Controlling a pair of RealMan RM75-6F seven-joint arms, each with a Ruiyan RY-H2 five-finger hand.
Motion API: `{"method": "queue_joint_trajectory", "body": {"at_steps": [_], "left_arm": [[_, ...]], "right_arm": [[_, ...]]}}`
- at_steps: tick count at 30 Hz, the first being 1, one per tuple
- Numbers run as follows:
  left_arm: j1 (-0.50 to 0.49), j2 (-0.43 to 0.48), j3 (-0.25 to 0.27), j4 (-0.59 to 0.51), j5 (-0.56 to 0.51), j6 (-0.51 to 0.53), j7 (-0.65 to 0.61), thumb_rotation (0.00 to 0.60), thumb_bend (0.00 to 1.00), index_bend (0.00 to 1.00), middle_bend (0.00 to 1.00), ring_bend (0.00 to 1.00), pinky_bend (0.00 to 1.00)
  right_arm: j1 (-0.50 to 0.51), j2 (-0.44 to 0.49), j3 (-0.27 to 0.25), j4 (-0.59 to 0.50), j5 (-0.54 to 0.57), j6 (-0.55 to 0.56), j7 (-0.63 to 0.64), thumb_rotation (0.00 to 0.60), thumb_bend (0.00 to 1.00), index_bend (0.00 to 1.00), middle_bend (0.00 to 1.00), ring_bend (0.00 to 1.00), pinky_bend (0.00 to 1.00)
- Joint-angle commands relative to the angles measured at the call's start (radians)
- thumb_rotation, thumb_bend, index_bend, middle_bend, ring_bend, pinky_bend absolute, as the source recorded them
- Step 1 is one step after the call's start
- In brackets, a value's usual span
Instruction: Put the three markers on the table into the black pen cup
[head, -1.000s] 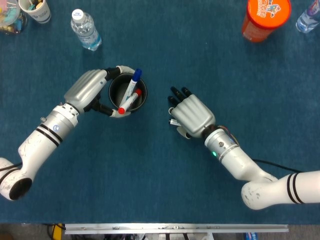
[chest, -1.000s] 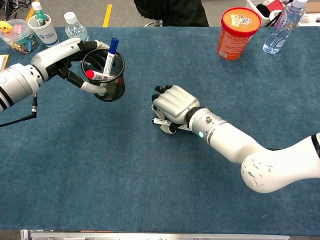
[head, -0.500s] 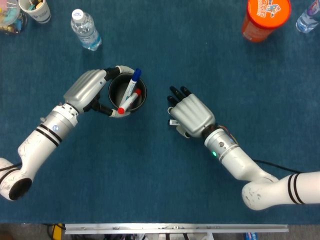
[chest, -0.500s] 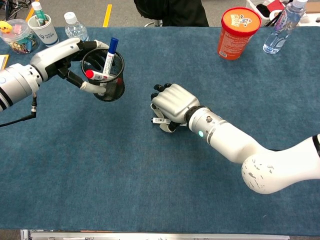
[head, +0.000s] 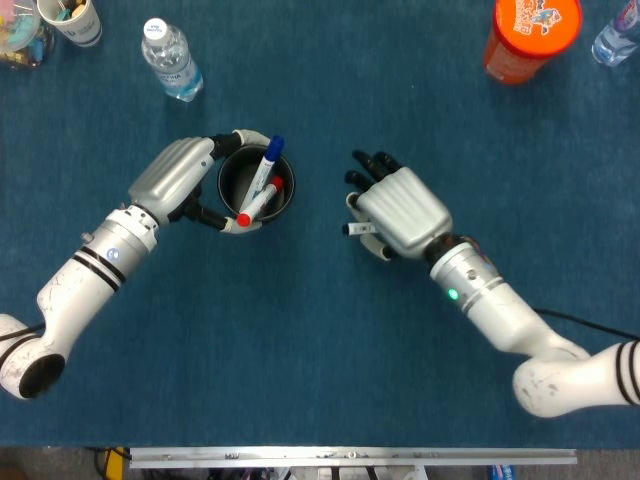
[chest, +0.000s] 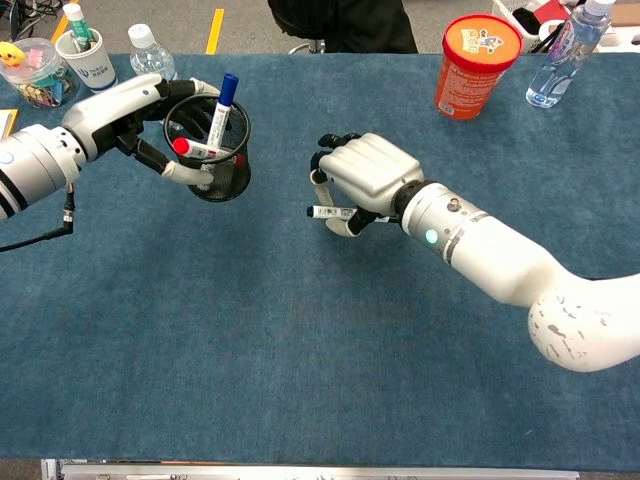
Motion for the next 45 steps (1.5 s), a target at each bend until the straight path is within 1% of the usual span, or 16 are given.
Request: {"method": "queue_joint_trajectory", "body": {"at_steps": [1, 5, 9, 14, 17, 20, 24, 35, 40, 45], "left_arm": [[-0.002, 0.001, -0.002, -0.004, -0.004, -0.004, 0.001, 0.6, 0.15, 0.25, 0.37, 0.34, 0.29], [-0.005, 0.0, -0.005, -0.01, -0.011, -0.009, 0.008, 0.6, 0.15, 0.24, 0.37, 0.34, 0.29], [-0.01, -0.005, -0.008, -0.017, -0.021, -0.02, 0.017, 0.6, 0.15, 0.24, 0.37, 0.34, 0.29], [-0.018, -0.017, -0.015, -0.026, -0.042, -0.039, 0.02, 0.6, 0.15, 0.24, 0.37, 0.34, 0.29], [-0.024, -0.025, -0.019, -0.028, -0.052, -0.05, 0.021, 0.6, 0.15, 0.24, 0.37, 0.34, 0.29], [-0.029, -0.032, -0.026, -0.031, -0.065, -0.06, 0.019, 0.6, 0.15, 0.24, 0.37, 0.34, 0.29], [-0.037, -0.042, -0.038, -0.031, -0.081, -0.071, 0.018, 0.6, 0.15, 0.24, 0.37, 0.34, 0.29], [-0.051, -0.059, -0.052, -0.045, -0.105, -0.088, 0.039, 0.6, 0.15, 0.24, 0.37, 0.34, 0.29], [-0.053, -0.065, -0.055, -0.046, -0.112, -0.09, 0.048, 0.6, 0.15, 0.24, 0.37, 0.34, 0.29], [-0.053, -0.065, -0.058, -0.049, -0.117, -0.09, 0.054, 0.6, 0.15, 0.24, 0.37, 0.34, 0.29]], "right_arm": [[-0.019, 0.054, 0.022, -0.059, -0.029, 0.013, 0.06, 0.536, 0.36, 0.62, 0.27, 0.08, 0.16], [-0.031, 0.121, 0.055, -0.135, -0.071, 0.027, 0.132, 0.547, 0.36, 0.63, 0.27, 0.08, 0.16], [-0.037, 0.192, 0.107, -0.227, -0.098, 0.029, 0.22, 0.554, 0.36, 0.63, 0.28, 0.09, 0.16], [-0.039, 0.243, 0.175, -0.308, -0.111, 0.035, 0.329, 0.559, 0.36, 0.64, 0.28, 0.09, 0.16], [-0.036, 0.249, 0.208, -0.328, -0.105, 0.039, 0.38, 0.559, 0.36, 0.64, 0.28, 0.09, 0.16], [-0.027, 0.244, 0.235, -0.342, -0.088, 0.034, 0.423, 0.56, 0.36, 0.64, 0.28, 0.09, 0.16], [-0.012, 0.215, 0.268, -0.351, -0.065, 0.04, 0.478, 0.568, 0.36, 0.64, 0.28, 0.09, 0.16], [0.05, 0.118, 0.338, -0.332, -0.001, 0.055, 0.55, 0.574, 0.36, 0.64, 0.28, 0.09, 0.16], [0.074, 0.078, 0.352, -0.314, 0.029, 0.055, 0.574, 0.573, 0.36, 0.64, 0.28, 0.09, 0.16], [0.095, 0.036, 0.351, -0.282, 0.045, 0.056, 0.587, 0.574, 0.36, 0.64, 0.28, 0.09, 0.16]]}}
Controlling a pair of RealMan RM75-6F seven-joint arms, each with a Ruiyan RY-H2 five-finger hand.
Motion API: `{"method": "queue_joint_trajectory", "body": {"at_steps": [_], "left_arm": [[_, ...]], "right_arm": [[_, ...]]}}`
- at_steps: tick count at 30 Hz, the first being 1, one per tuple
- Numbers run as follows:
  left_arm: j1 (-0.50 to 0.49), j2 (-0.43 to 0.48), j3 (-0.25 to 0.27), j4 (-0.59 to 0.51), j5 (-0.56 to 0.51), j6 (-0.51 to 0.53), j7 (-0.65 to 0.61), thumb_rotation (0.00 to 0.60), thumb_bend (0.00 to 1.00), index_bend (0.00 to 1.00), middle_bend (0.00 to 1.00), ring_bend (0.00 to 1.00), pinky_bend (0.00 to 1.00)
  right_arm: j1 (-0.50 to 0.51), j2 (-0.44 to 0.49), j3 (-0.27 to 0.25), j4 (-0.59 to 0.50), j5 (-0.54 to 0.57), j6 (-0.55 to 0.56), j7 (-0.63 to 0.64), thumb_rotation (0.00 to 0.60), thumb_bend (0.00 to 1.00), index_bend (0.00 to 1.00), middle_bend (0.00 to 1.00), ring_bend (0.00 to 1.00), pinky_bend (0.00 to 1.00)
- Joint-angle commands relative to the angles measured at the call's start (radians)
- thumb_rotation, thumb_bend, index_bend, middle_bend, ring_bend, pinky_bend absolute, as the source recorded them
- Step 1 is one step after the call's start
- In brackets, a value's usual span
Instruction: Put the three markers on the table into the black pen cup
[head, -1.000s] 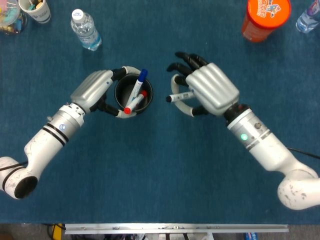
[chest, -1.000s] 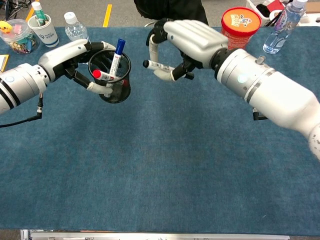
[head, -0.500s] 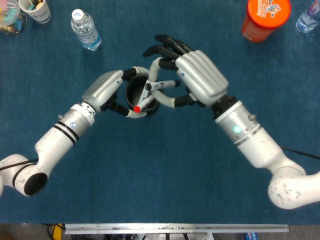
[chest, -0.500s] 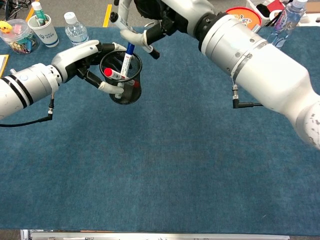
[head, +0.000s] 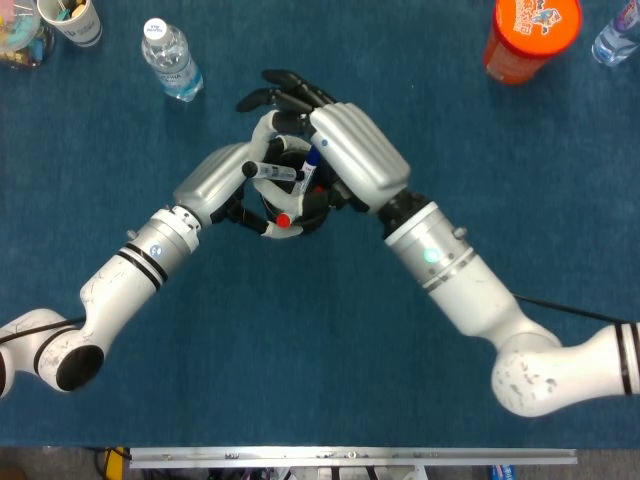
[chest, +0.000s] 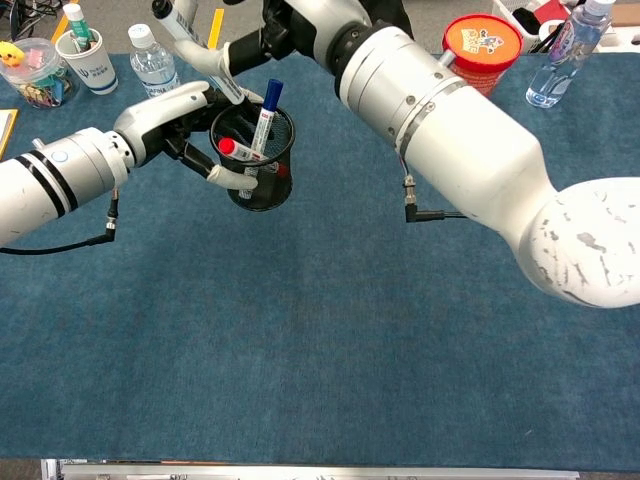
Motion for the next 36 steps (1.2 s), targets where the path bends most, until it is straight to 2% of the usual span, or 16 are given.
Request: {"method": "queue_joint_trajectory", "body": {"at_steps": [1, 5, 9, 12, 20, 28, 36], "left_arm": [[0.001, 0.001, -0.001, -0.001, -0.001, 0.001, 0.001, 0.6, 0.15, 0.24, 0.37, 0.34, 0.29], [0.002, 0.004, -0.003, -0.001, -0.003, 0.001, 0.0, 0.6, 0.15, 0.24, 0.37, 0.34, 0.29], [0.004, 0.006, -0.005, -0.003, 0.0, 0.003, -0.003, 0.6, 0.15, 0.24, 0.37, 0.34, 0.29], [0.004, 0.008, -0.004, -0.004, 0.002, 0.002, -0.003, 0.6, 0.15, 0.24, 0.37, 0.34, 0.29], [0.006, 0.01, -0.001, -0.004, 0.007, 0.002, -0.002, 0.6, 0.15, 0.24, 0.37, 0.34, 0.29], [0.01, 0.0, 0.015, 0.023, 0.023, 0.001, 0.005, 0.6, 0.15, 0.24, 0.37, 0.34, 0.29], [0.015, -0.04, 0.036, 0.098, 0.053, 0.014, 0.005, 0.6, 0.15, 0.24, 0.37, 0.34, 0.29]], "right_arm": [[0.011, -0.019, -0.002, 0.018, 0.008, 0.0, 0.012, 0.575, 0.36, 0.64, 0.28, 0.09, 0.16], [0.016, -0.023, -0.023, 0.037, -0.007, -0.018, 0.019, 0.575, 0.35, 0.6, 0.25, 0.09, 0.15], [0.012, -0.029, -0.035, 0.056, -0.035, -0.013, 0.031, 0.574, 0.26, 0.45, 0.19, 0.07, 0.09], [0.01, -0.029, -0.034, 0.061, -0.046, -0.005, 0.037, 0.575, 0.19, 0.38, 0.17, 0.06, 0.09], [-0.008, 0.01, -0.041, 0.055, -0.084, 0.011, 0.035, 0.575, 0.16, 0.27, 0.14, 0.05, 0.09], [-0.061, 0.163, -0.055, -0.007, -0.17, 0.038, -0.006, 0.576, 0.16, 0.27, 0.14, 0.05, 0.08], [-0.132, 0.341, -0.11, -0.042, -0.218, 0.032, -0.038, 0.576, 0.16, 0.27, 0.14, 0.05, 0.08]]}}
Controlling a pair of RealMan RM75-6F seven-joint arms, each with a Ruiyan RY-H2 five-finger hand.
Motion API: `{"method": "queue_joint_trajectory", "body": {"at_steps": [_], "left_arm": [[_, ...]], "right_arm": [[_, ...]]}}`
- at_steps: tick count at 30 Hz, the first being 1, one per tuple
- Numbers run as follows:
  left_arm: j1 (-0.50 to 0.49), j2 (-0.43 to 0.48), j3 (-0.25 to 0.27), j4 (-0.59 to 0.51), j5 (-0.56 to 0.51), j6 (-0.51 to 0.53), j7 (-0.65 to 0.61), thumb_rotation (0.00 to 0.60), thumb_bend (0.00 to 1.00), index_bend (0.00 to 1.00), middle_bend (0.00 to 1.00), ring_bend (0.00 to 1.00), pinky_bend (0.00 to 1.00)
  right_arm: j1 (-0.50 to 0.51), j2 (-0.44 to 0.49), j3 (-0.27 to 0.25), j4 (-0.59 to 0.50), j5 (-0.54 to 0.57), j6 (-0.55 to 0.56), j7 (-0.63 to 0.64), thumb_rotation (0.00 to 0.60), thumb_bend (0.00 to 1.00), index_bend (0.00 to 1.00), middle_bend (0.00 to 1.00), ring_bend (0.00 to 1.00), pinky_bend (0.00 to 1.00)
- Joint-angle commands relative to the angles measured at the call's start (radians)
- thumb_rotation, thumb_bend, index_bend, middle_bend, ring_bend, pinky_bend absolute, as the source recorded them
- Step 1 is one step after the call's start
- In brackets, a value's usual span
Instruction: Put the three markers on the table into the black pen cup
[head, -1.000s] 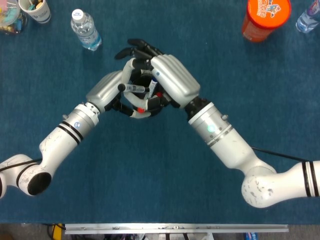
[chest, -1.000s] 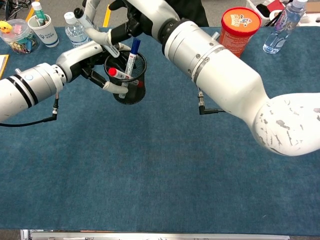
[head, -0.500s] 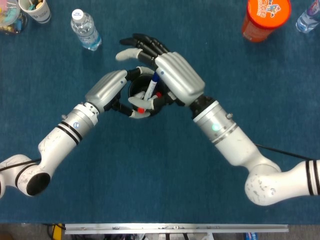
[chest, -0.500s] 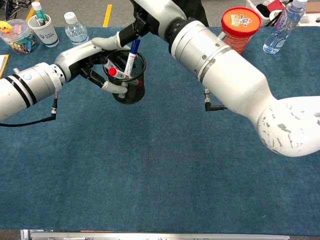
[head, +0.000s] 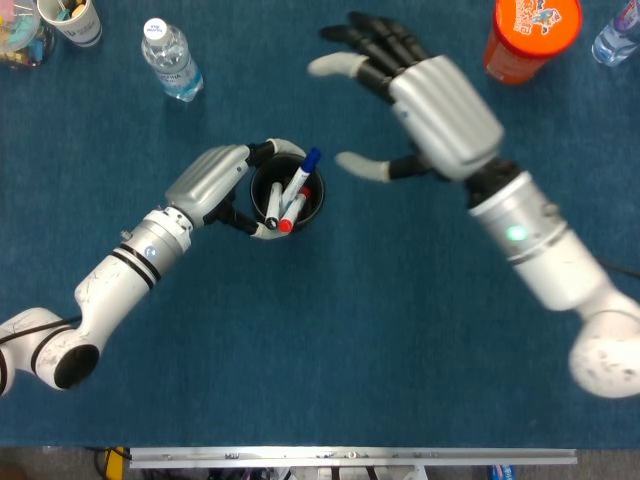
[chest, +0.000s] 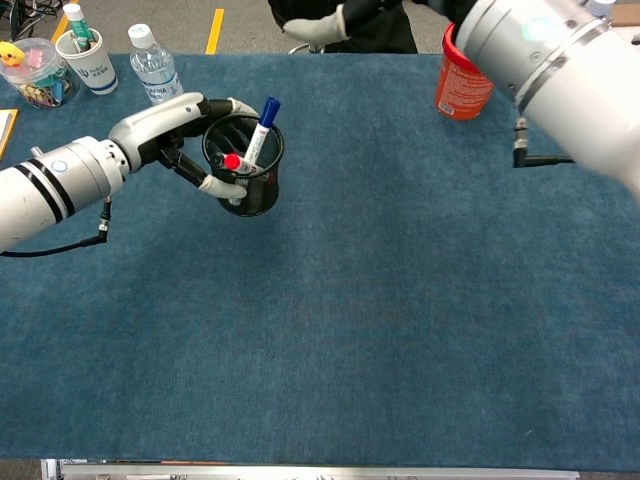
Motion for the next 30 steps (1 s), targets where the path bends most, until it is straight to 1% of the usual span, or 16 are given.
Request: {"method": "queue_joint_trajectory", "body": {"at_steps": [1, 4, 9, 13, 20, 30], "left_arm": [[0.006, -0.016, 0.012, 0.027, 0.013, 0.007, -0.012, 0.6, 0.15, 0.24, 0.37, 0.34, 0.29], [0.01, -0.032, 0.029, 0.057, 0.025, 0.002, -0.019, 0.6, 0.15, 0.24, 0.37, 0.34, 0.29], [0.014, -0.053, 0.051, 0.095, 0.04, -0.008, -0.036, 0.6, 0.15, 0.24, 0.37, 0.34, 0.29], [0.018, -0.068, 0.061, 0.119, 0.046, -0.012, -0.056, 0.6, 0.15, 0.24, 0.37, 0.34, 0.29], [0.029, -0.095, 0.074, 0.164, 0.057, -0.009, -0.092, 0.6, 0.15, 0.24, 0.37, 0.34, 0.29], [0.039, -0.113, 0.089, 0.203, 0.081, -0.003, -0.141, 0.6, 0.15, 0.24, 0.36, 0.34, 0.29]], "right_arm": [[-0.047, 0.08, -0.039, -0.013, -0.025, -0.005, -0.006, 0.577, 0.16, 0.27, 0.14, 0.05, 0.08], [-0.075, 0.119, -0.071, -0.006, -0.039, -0.014, 0.013, 0.577, 0.16, 0.27, 0.14, 0.05, 0.09], [-0.116, 0.155, -0.121, 0.02, -0.082, -0.016, 0.047, 0.576, 0.16, 0.27, 0.14, 0.05, 0.08], [-0.138, 0.17, -0.141, 0.036, -0.1, -0.014, 0.074, 0.578, 0.16, 0.27, 0.14, 0.05, 0.08], [-0.158, 0.175, -0.142, 0.048, -0.105, -0.005, 0.113, 0.578, 0.16, 0.27, 0.14, 0.05, 0.08], [-0.172, 0.166, -0.127, 0.056, -0.089, 0.003, 0.151, 0.576, 0.16, 0.27, 0.14, 0.05, 0.08]]}}
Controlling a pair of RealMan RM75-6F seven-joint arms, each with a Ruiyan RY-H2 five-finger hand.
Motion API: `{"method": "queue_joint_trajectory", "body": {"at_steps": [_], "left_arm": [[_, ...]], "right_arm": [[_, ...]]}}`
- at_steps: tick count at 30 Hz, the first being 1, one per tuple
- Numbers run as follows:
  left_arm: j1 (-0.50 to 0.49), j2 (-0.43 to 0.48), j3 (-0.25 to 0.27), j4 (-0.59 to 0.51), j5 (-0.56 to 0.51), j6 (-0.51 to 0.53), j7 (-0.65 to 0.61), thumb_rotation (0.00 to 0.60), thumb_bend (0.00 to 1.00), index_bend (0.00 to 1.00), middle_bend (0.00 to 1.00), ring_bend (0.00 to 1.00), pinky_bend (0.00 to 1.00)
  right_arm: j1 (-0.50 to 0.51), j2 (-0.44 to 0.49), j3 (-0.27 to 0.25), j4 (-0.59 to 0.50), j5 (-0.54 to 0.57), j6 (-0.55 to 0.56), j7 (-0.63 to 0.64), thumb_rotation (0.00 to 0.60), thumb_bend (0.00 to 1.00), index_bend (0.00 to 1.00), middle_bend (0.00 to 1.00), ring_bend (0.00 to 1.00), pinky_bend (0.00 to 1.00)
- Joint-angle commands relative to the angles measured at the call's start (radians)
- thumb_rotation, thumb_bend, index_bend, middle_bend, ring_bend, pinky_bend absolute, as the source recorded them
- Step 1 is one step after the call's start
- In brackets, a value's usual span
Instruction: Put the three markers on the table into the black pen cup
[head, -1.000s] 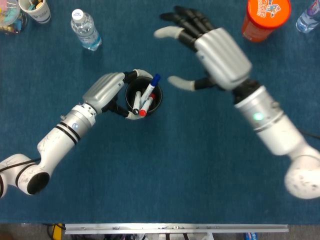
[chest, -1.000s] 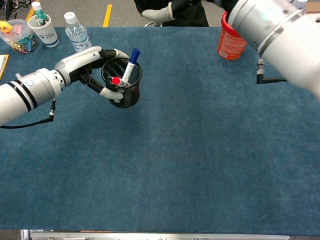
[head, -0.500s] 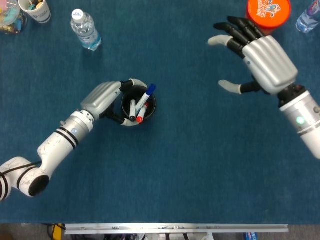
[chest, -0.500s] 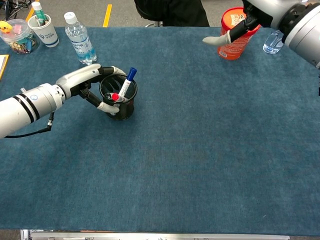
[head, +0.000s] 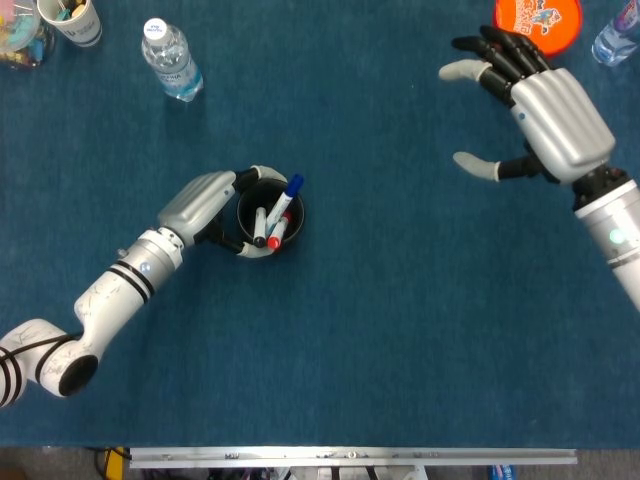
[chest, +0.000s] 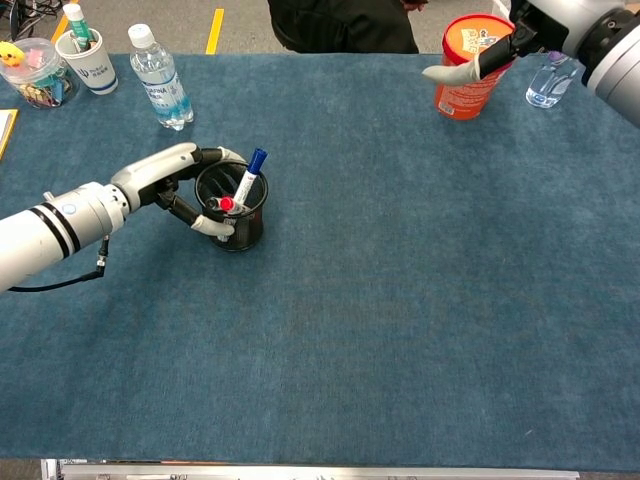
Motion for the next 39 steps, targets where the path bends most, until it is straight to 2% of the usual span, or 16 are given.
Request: {"method": "queue_joint_trajectory", "body": {"at_steps": [1, 6, 9, 15, 25, 28, 33, 39], "left_arm": [[0.0, -0.001, 0.004, 0.005, 0.007, 0.0, -0.008, 0.6, 0.15, 0.23, 0.36, 0.33, 0.29], [-0.004, 0.009, 0.015, 0.004, 0.037, 0.004, -0.026, 0.6, 0.15, 0.09, 0.21, 0.2, 0.26], [-0.005, 0.012, 0.021, 0.002, 0.051, 0.011, -0.027, 0.6, 0.15, 0.04, 0.15, 0.15, 0.24], [-0.005, 0.03, 0.029, -0.017, 0.077, 0.035, -0.007, 0.6, 0.15, 0.0, 0.1, 0.1, 0.21], [0.017, 0.165, 0.038, -0.13, 0.109, 0.109, 0.037, 0.6, 0.15, 0.0, 0.09, 0.08, 0.19], [0.037, 0.213, 0.033, -0.161, 0.096, 0.141, 0.069, 0.6, 0.15, 0.0, 0.09, 0.08, 0.19], [0.095, 0.26, 0.015, -0.179, 0.044, 0.228, 0.199, 0.6, 0.15, 0.01, 0.1, 0.1, 0.19], [0.177, 0.268, -0.011, -0.183, -0.035, 0.353, 0.372, 0.6, 0.15, 0.01, 0.12, 0.11, 0.19]], "right_arm": [[-0.004, -0.001, 0.004, -0.001, 0.004, 0.005, 0.006, 0.576, 0.16, 0.27, 0.14, 0.05, 0.08], [-0.008, 0.001, 0.011, 0.002, 0.009, 0.008, 0.009, 0.576, 0.16, 0.27, 0.14, 0.05, 0.09], [-0.01, 0.003, 0.009, 0.003, 0.007, 0.006, 0.007, 0.575, 0.16, 0.27, 0.14, 0.05, 0.09], [-0.022, 0.018, 0.008, 0.0, 0.003, 0.01, 0.011, 0.576, 0.16, 0.27, 0.14, 0.05, 0.08], [-0.069, 0.085, -0.027, -0.02, -0.007, 0.015, 0.004, 0.577, 0.17, 0.27, 0.16, 0.05, 0.08], [-0.088, 0.107, -0.052, -0.024, -0.009, 0.016, -0.03, 0.593, 0.21, 0.27, 0.16, 0.05, 0.09], [-0.139, 0.127, -0.108, -0.025, -0.016, 0.051, -0.112, 0.6, 0.26, 0.27, 0.17, 0.05, 0.09], [-0.224, 0.092, -0.169, -0.009, -0.035, 0.139, -0.172, 0.6, 0.29, 0.27, 0.18, 0.06, 0.1]]}}
